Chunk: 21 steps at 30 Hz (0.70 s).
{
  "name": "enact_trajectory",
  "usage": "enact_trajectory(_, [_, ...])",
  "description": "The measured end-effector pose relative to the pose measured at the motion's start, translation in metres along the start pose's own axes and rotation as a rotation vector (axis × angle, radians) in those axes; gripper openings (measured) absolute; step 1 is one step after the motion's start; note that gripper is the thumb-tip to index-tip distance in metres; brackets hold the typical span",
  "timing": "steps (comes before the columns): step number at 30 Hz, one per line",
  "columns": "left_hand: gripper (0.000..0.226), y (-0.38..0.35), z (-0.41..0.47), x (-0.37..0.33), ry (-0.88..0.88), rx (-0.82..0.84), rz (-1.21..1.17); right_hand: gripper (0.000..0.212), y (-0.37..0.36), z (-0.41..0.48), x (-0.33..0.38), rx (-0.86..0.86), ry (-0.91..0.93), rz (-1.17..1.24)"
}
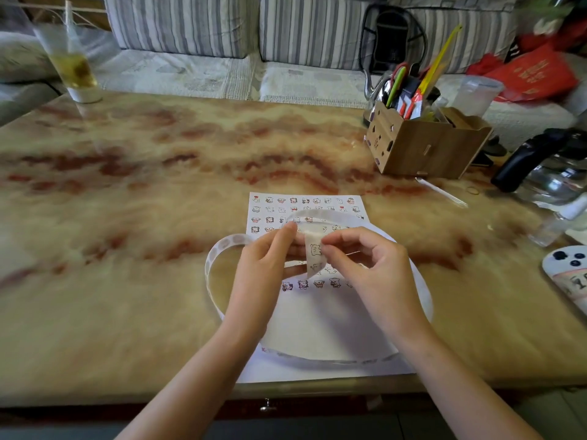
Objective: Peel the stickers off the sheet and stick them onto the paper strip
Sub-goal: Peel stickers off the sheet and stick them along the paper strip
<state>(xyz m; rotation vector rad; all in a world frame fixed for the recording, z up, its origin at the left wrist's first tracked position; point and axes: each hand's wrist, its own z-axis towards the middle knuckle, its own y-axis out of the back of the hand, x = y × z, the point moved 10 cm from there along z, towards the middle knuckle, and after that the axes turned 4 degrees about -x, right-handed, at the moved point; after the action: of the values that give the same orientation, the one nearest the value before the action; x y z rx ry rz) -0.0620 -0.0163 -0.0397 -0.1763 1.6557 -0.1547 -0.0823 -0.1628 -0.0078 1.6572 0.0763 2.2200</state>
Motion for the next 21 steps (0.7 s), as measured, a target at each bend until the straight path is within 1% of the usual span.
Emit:
enact_trajectory(4, [0.016,-0.0001,0.0008,-0.0016,-0.028,0.022,0.085,0.011,0.0024,0.0004,0.0009,0.009,0.031,-0.038])
enact_trajectory(6, [0.012,-0.0002,0.0013,0.0008,-0.02,0.032,0.097,0.012,0.002,-0.0001,0.0019,0.017,0.049,-0.053])
enact_trajectory(13, [0.012,-0.0031,-0.0009,-0.0004,-0.034,0.056,0.107,0.012,0.0026,0.0019,-0.0026,0.024,0.019,-0.036])
enact_trajectory(18, [0.013,-0.0034,-0.0011,0.0016,-0.014,0.058,0.1,0.013,0.0011,0.0018,-0.0017,0.041,0.032,-0.095])
enact_trajectory(21, [0.013,-0.0015,0.0001,0.0068,0.027,0.048,0.111,0.009,-0.0023,-0.0001,-0.0013,0.074,0.055,-0.151])
